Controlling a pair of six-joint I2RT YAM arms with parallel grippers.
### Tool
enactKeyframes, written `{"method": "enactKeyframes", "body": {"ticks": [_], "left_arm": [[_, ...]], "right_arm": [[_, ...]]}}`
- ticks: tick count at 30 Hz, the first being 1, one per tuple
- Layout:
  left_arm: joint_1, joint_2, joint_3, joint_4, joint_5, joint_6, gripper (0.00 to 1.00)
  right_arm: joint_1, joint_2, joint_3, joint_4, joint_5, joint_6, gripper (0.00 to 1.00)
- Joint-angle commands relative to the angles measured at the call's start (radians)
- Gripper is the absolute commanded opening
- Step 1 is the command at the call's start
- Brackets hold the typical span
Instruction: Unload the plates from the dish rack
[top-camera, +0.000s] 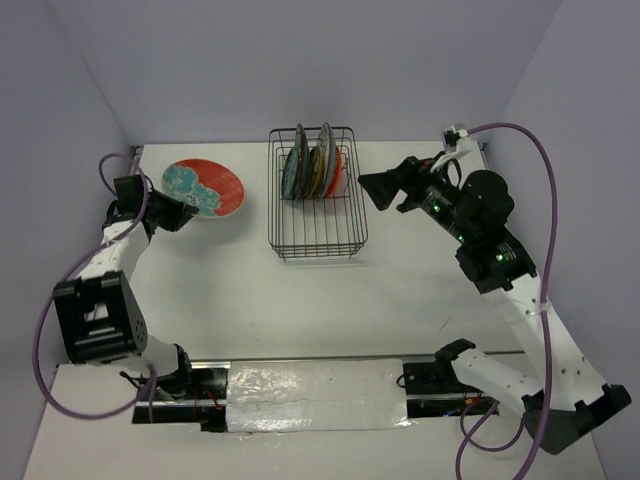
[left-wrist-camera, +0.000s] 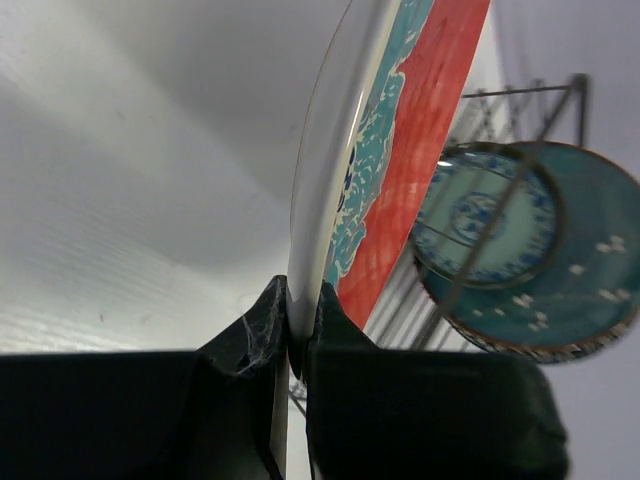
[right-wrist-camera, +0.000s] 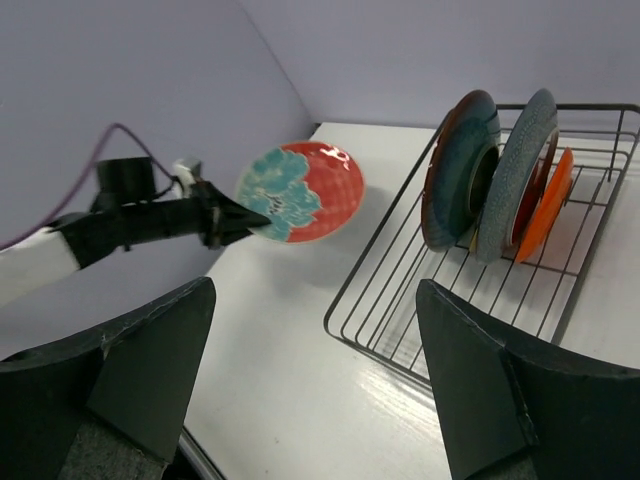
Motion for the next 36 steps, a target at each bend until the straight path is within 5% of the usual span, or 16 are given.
{"method": "enactKeyframes", "body": {"ticks": [1,9,11,18,21,23,29,33,36], "left_arm": [[0.008,0.06,0.011,0.346,0.127,-0.046,0.0],[0.012,0.197,-0.059,0.467,0.134,-0.063,0.0],[0.012,0.223,-0.09,0.431,0.111,-0.081,0.2],[0.013,0.248,-0.147,0.337,0.038,-0.102,0.63],[0.015,0.214,-0.119,0.18,-0.04,-0.074,0.92],[0.013,0.185,-0.087,0.069,-0.114,-0.048,0.99],[0.013,0.042,0.02,-0.308,-0.318,0.035,0.99],[0.013,-0.116,0.033,-0.387,-0.386,0.12,1.0],[-0.016,-0.254,0.045,-0.358,-0.346,0.288,1.0]], "right_arm": [[-0.004,-0.069,-0.043,-0.007,-0.002,-0.031,0.89],[-0.004,-0.104,-0.083,-0.021,0.007,-0.068,0.9],[-0.006,-0.08,-0.097,-0.015,-0.001,-0.07,0.91],[-0.004,0.045,-0.091,-0.05,-0.016,-0.062,0.92],[0.0,0.158,-0.004,-0.151,0.089,-0.067,0.97],[0.035,0.294,0.126,-0.261,0.233,-0.091,1.0],[0.133,0.666,0.528,-0.455,0.635,-0.108,1.0],[0.163,0.862,0.798,-0.547,0.784,-0.108,1.0],[0.183,1.012,0.93,-0.562,0.879,-0.137,0.9]]}}
